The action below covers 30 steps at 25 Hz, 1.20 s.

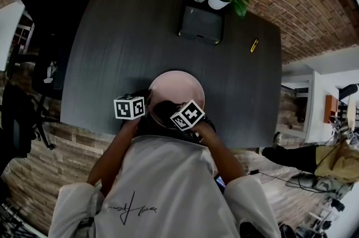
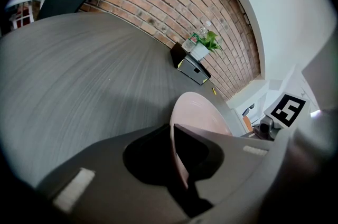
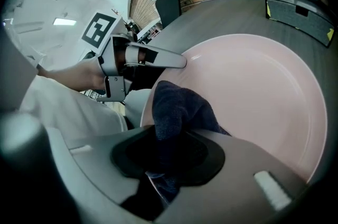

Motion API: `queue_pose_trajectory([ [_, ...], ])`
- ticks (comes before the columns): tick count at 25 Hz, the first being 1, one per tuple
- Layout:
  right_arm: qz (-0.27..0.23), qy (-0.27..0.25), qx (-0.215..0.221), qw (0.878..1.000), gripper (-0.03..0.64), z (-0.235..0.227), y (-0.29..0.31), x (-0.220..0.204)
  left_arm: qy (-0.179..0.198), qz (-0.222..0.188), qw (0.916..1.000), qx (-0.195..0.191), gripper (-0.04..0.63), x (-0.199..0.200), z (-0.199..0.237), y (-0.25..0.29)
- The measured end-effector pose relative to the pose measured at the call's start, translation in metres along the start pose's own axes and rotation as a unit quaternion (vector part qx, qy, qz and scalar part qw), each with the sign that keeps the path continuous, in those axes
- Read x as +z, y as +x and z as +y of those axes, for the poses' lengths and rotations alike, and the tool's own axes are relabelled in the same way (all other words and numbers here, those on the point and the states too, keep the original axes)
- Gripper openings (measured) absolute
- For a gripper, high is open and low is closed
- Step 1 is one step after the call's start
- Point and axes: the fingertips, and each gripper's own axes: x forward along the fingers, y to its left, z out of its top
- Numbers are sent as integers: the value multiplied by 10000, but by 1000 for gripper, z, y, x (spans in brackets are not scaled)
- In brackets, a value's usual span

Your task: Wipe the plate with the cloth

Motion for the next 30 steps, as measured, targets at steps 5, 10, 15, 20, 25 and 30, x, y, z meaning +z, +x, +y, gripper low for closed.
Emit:
queue_pose_trajectory([
  [5,83,-27,-43,10000,109,-5,-5,-7,-3,4,10000,-19,43,1,0,0],
  [10,161,-23,-80,9998,109,-11,-10,-14,-8,9,10000,-10,43,0,1,1],
  [15,295,-124,-191,9993,109,-15,-14,-18,14,-20,10000,36,41,0,1,0],
  [20,425,-244,-259,9985,109,-19,-17,-21,36,-16,10000,40,41,-1,2,-1],
  [25,472,-248,-307,9981,110,-26,-23,-25,64,-16,10000,34,41,-1,0,-1],
  [30,480,-296,-471,9973,110,-35,-29,-26,56,1,10000,6,41,0,0,-1],
])
